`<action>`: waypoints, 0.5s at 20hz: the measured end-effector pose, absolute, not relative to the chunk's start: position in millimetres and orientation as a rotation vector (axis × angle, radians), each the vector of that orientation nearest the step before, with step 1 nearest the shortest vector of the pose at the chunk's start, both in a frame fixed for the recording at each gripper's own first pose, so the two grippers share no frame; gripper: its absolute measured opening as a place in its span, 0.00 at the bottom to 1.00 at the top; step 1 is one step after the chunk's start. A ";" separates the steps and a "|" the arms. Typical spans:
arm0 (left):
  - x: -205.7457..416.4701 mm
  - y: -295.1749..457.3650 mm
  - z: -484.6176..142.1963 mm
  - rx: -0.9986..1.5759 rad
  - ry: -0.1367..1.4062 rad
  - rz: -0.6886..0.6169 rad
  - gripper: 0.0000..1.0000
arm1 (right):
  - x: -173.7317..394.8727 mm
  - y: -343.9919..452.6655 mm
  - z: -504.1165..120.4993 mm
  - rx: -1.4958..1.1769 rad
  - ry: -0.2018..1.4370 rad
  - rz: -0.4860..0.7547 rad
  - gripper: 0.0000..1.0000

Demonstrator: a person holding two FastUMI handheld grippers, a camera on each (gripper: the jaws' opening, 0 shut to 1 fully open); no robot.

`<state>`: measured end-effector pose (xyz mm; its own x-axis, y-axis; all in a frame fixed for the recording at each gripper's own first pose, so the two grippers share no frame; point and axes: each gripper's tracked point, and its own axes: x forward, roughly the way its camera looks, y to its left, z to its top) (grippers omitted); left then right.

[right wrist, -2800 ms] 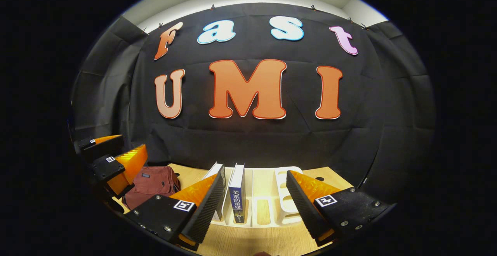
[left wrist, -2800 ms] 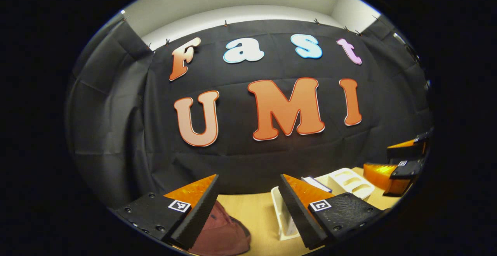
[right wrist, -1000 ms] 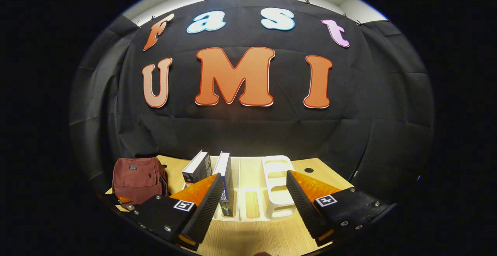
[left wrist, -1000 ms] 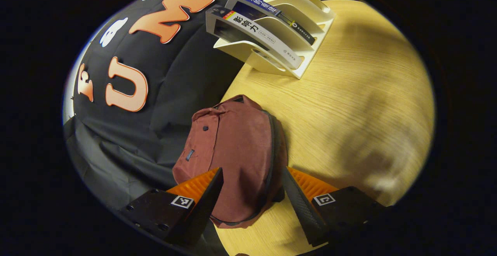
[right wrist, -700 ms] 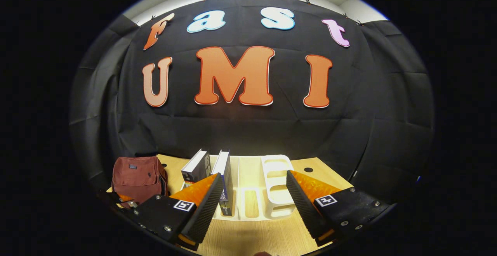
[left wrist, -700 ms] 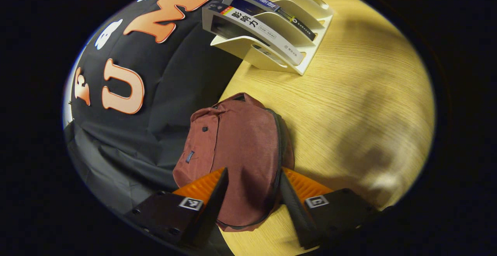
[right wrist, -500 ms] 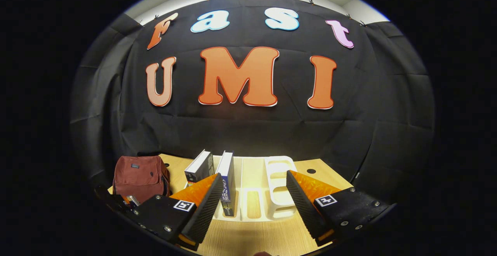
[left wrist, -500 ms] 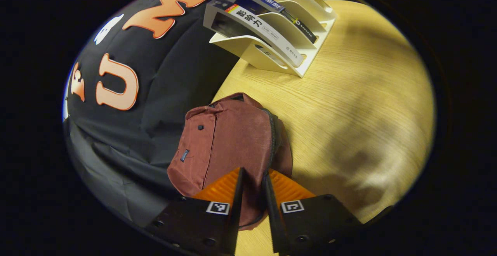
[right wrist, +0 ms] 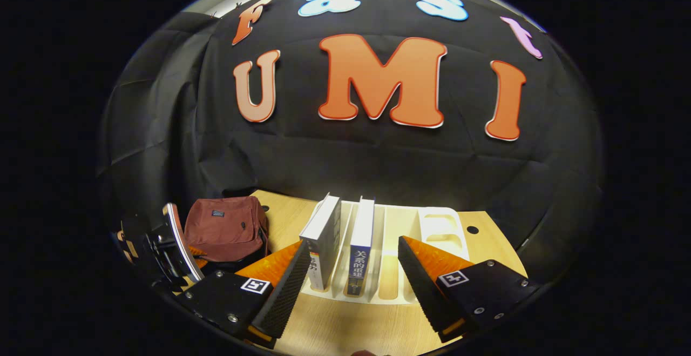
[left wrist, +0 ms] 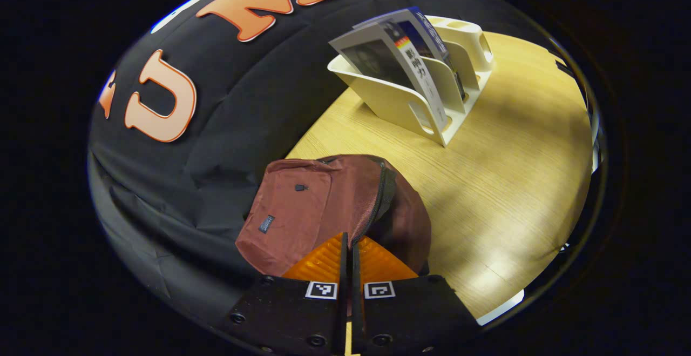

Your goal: Open the schoolbag, grab two books from the bookshelf and put them into the schoolbag.

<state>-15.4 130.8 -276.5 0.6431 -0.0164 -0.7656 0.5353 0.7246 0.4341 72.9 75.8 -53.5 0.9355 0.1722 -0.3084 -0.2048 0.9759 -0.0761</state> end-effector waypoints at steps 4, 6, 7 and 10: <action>9.3 149.3 -240.5 0.657 0.796 -0.373 0.02 | 91.0 104.1 -58.6 -0.121 0.394 0.243 0.97; 18.0 157.3 -227.1 0.614 0.793 -0.396 0.02 | 102.5 112.1 -58.2 -0.134 0.427 0.244 0.97; 22.5 161.3 -220.4 0.590 0.793 -0.407 0.02 | 109.7 116.4 -58.5 -0.149 0.443 0.244 0.97; 39.3 174.3 -209.9 0.519 0.803 -0.444 0.02 | 127.2 126.4 -70.9 -0.168 0.553 0.246 0.97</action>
<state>39.3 174.3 -209.9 0.6170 -0.1764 -0.7669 0.5557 0.7877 0.2659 127.2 126.4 -70.9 0.8229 0.1852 -0.5372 -0.2753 0.9570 -0.0917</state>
